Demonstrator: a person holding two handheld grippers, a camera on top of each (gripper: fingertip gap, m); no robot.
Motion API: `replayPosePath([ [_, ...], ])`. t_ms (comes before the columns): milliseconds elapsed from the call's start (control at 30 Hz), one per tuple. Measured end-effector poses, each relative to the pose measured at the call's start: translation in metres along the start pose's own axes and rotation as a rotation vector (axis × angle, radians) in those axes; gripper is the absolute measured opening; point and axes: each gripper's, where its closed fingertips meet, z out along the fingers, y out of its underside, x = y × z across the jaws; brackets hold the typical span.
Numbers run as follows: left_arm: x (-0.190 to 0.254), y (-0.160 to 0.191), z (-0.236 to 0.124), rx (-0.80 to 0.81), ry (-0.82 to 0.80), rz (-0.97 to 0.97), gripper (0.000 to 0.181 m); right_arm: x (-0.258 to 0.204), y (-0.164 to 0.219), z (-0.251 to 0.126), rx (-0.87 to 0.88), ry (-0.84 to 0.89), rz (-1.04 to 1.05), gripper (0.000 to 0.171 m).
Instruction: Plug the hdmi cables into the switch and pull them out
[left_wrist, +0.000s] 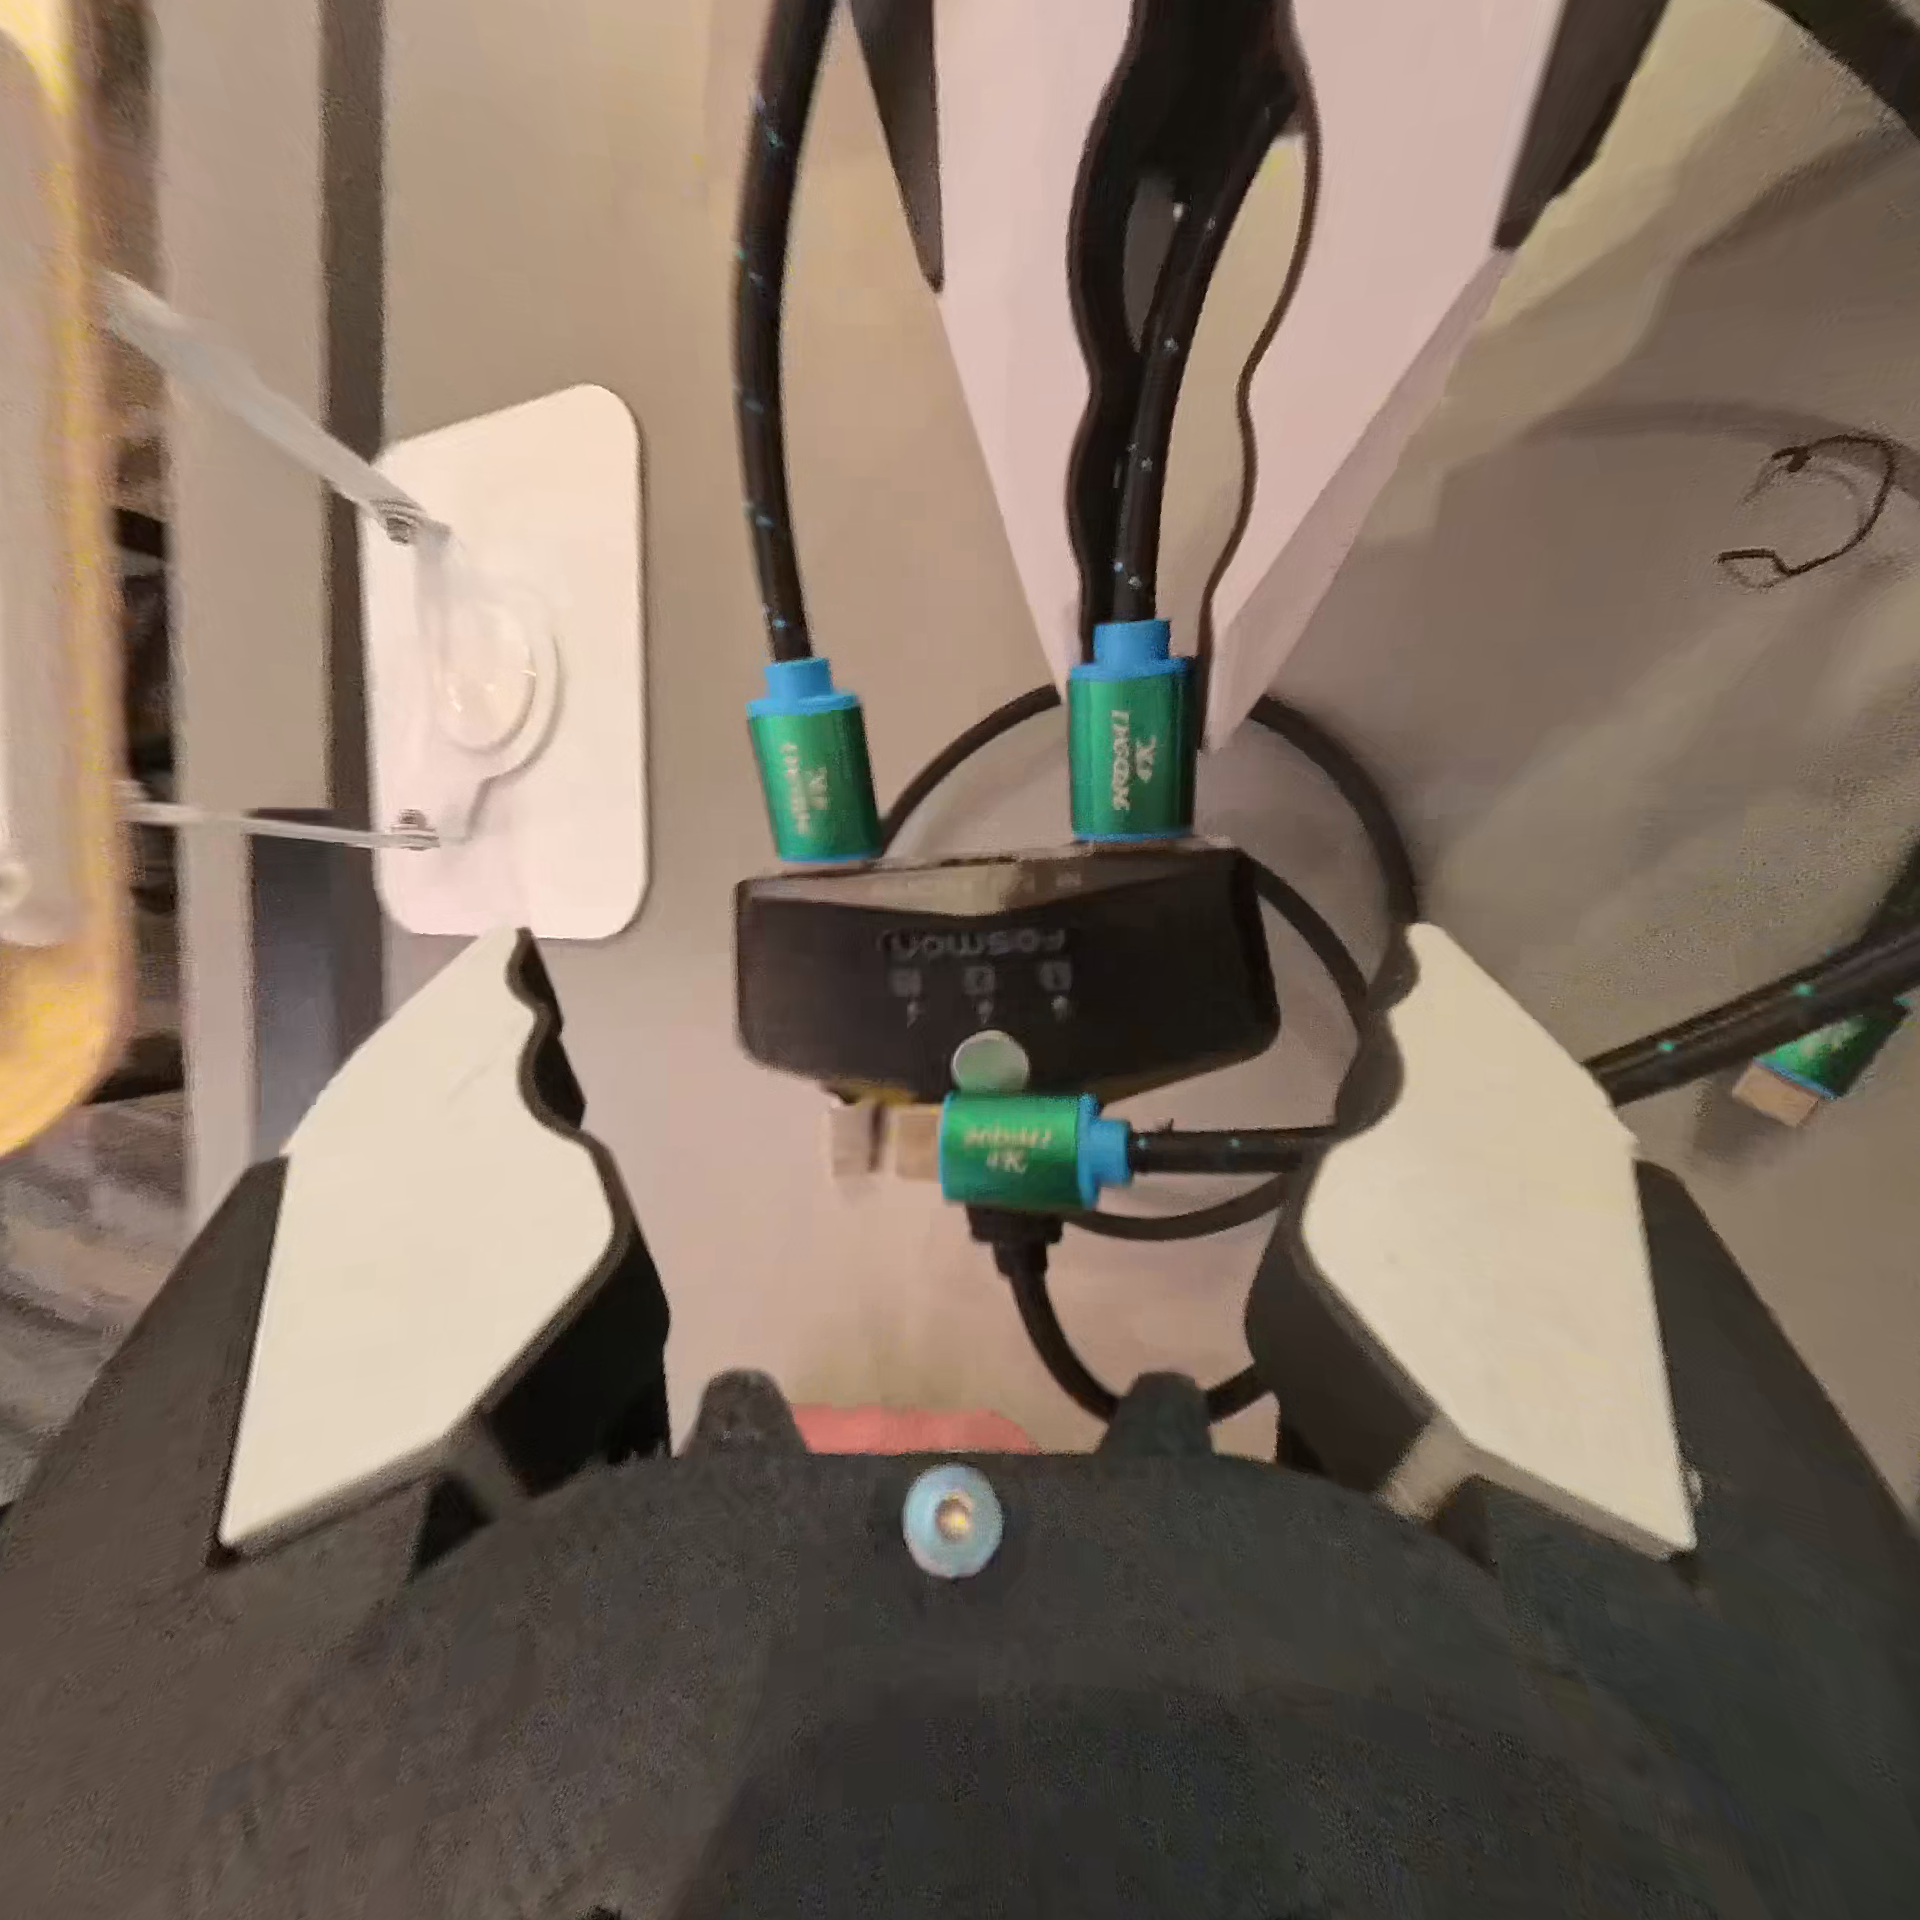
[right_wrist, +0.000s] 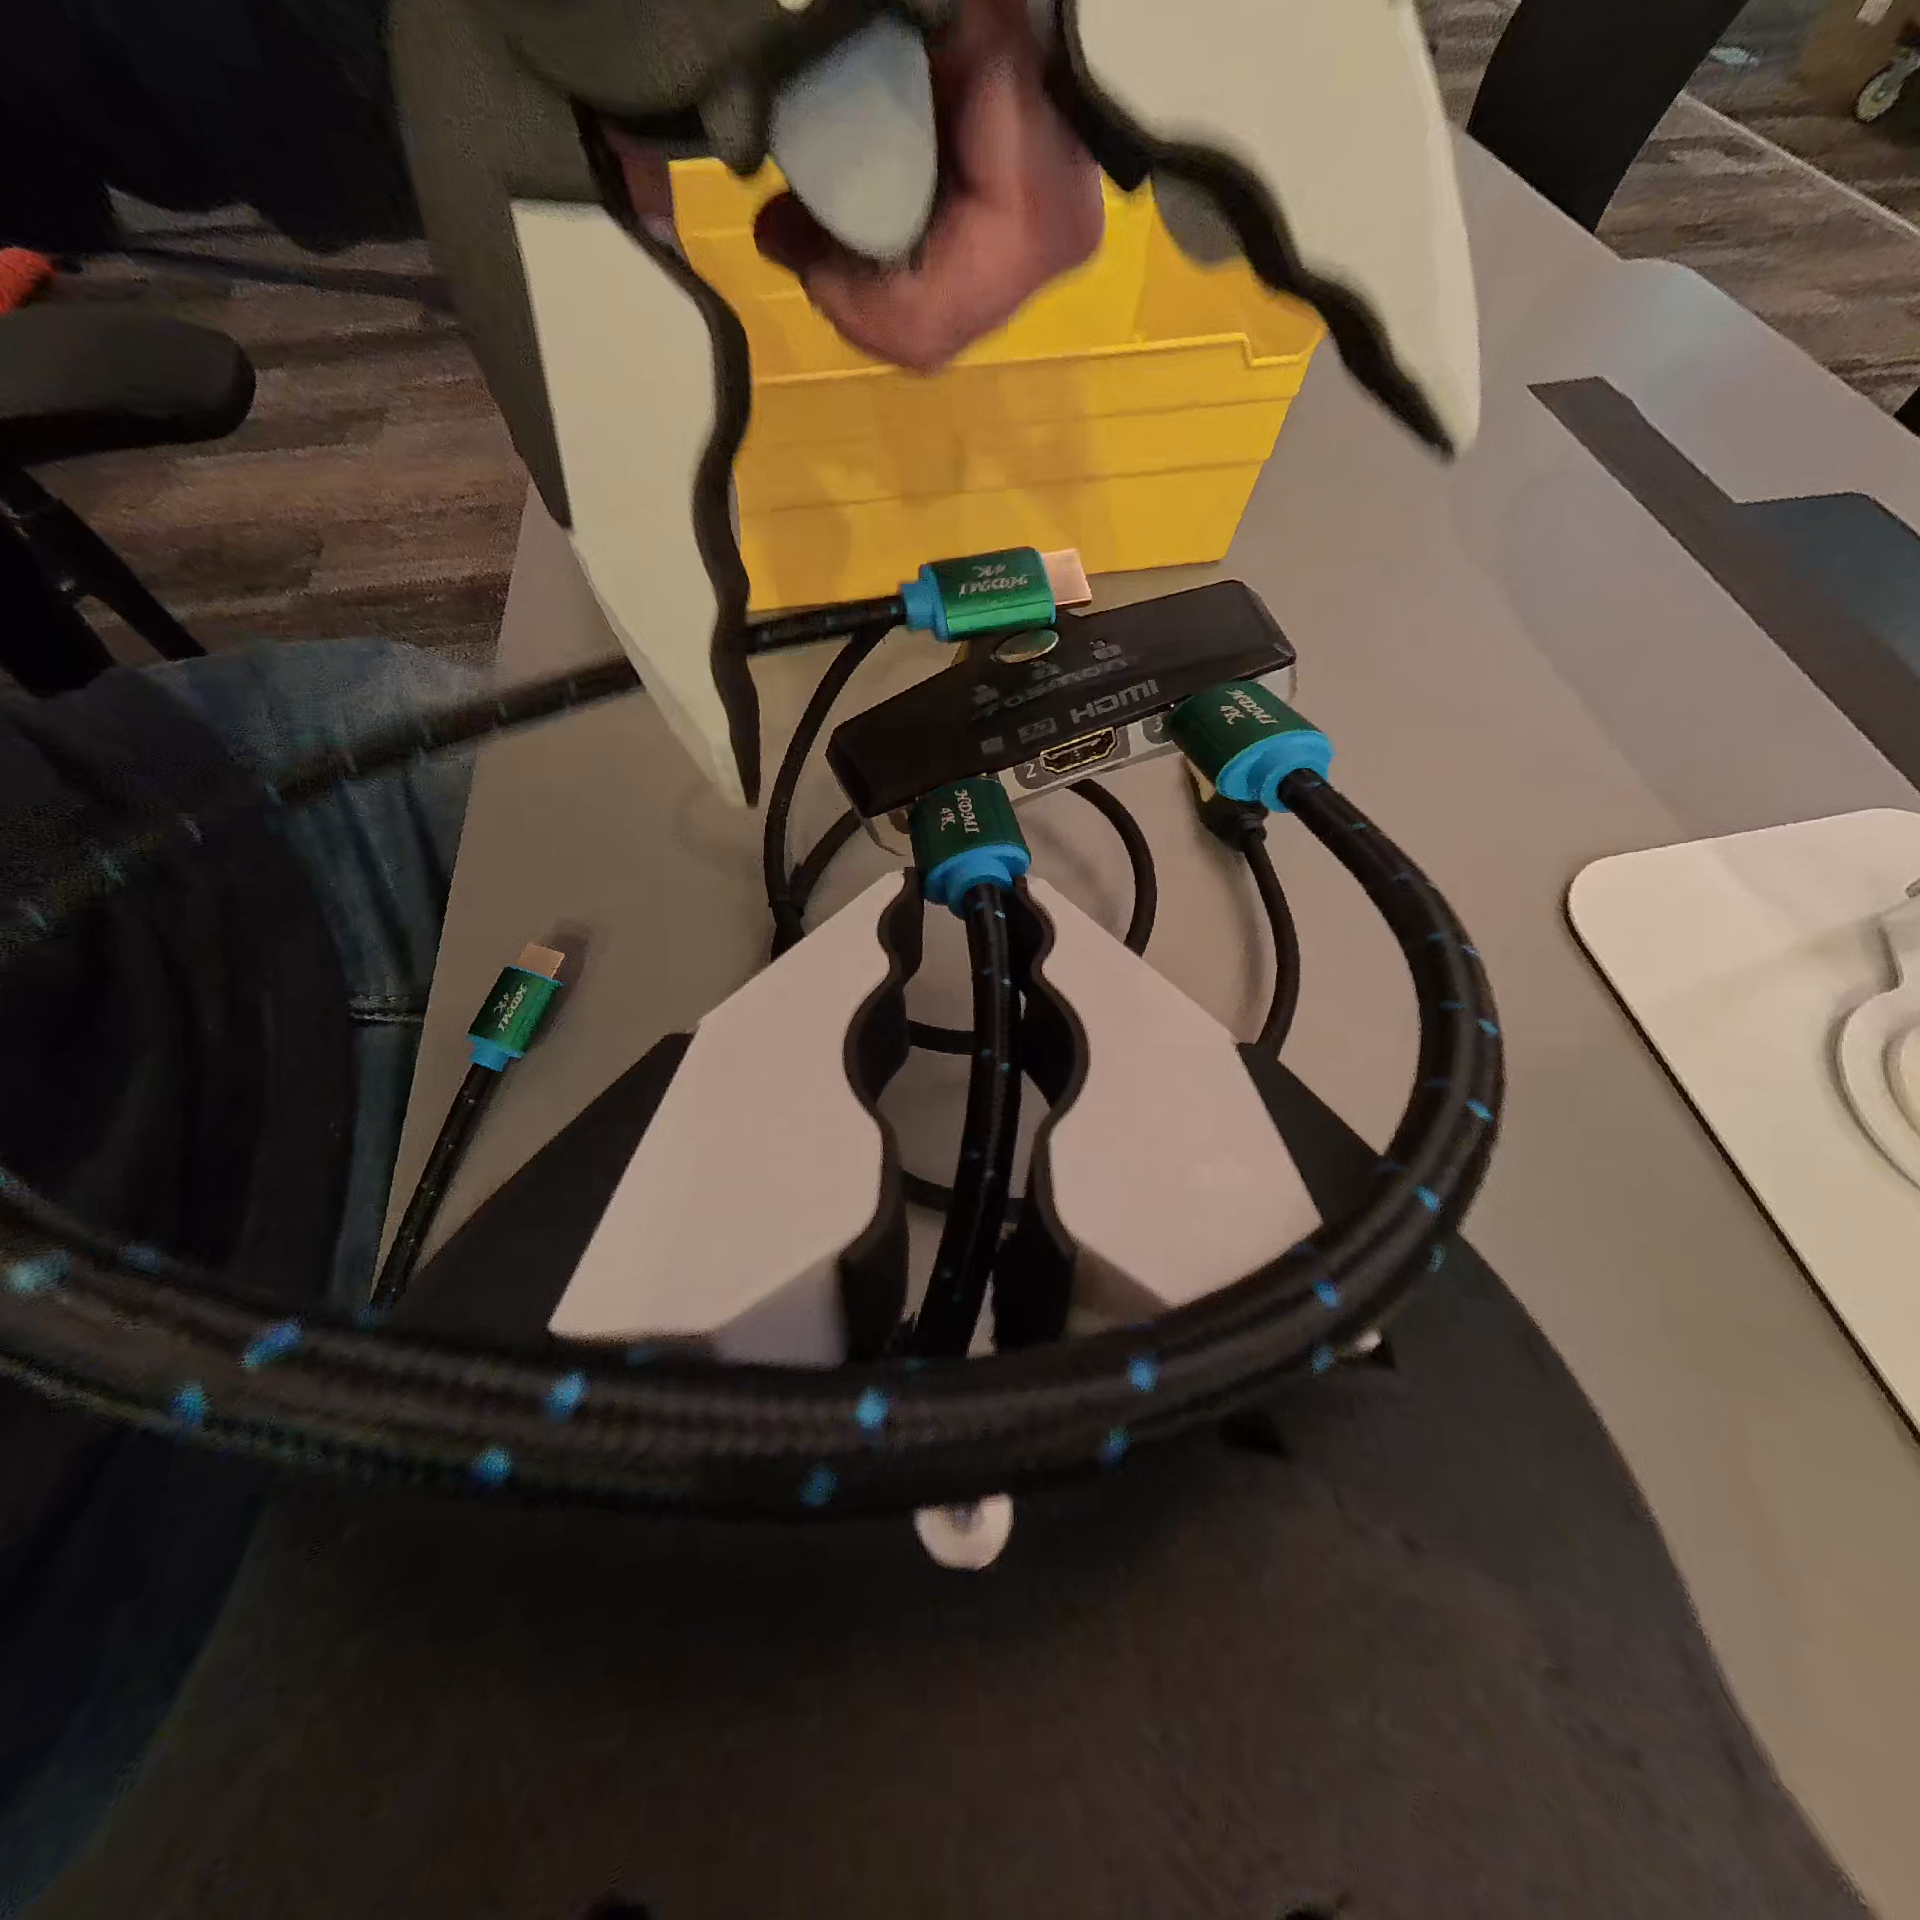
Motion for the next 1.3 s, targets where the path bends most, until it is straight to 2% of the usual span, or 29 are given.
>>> replayPosePath([
  [133, 0.003, 0.017, 0.016, -0.067, 0.062, -0.035, 0.146, 0.0, -0.003, -0.002, 0.024, 0.018, 0.015, 0.013],
  [233, 0.003, 0.022, 0.02, -0.053, 0.046, -0.053, 0.146, 0.002, -0.005, -0.003, 0.047, 0.028, 0.047, 0.013],
  [433, 0.008, 0.023, 0.034, -0.096, -0.008, 0.054, 0.145, -0.001, -0.009, 0.004, 0.054, 0.028, 0.071, 0.013],
  [533, 0.003, 0.019, 0.038, -0.049, -0.033, 0.059, 0.134, -0.001, -0.009, 0.003, 0.054, 0.032, 0.08, 0.012],
  [700, 0.005, 0.014, 0.037, -0.022, -0.008, 0.071, 0.134, -0.003, -0.01, 0.001, 0.051, 0.03, 0.056, 0.013],
  [767, 0.008, 0.016, 0.037, -0.031, 0.037, 0.04, 0.146, -0.006, -0.012, 0.002, 0.044, 0.021, 0.033, 0.013],
  [900, 0.013, 0.021, 0.039, -0.075, 0.073, 0.074, 0.145, -0.01, -0.013, 0.007, 0.008, 0.039, -0.021, 0.013],
  [1067, 0.008, 0.015, 0.036, -0.027, 0.054, 0.056, 0.144, -0.007, -0.017, 0.005, 0.051, 0.046, 0.012, 0.012],
  [1300, 0.011, 0.012, 0.033, 0.009, 0.108, 0.023, 0.144, -0.007, -0.023, 0.001, 0.102, 0.018, 0.046, 0.015],
])
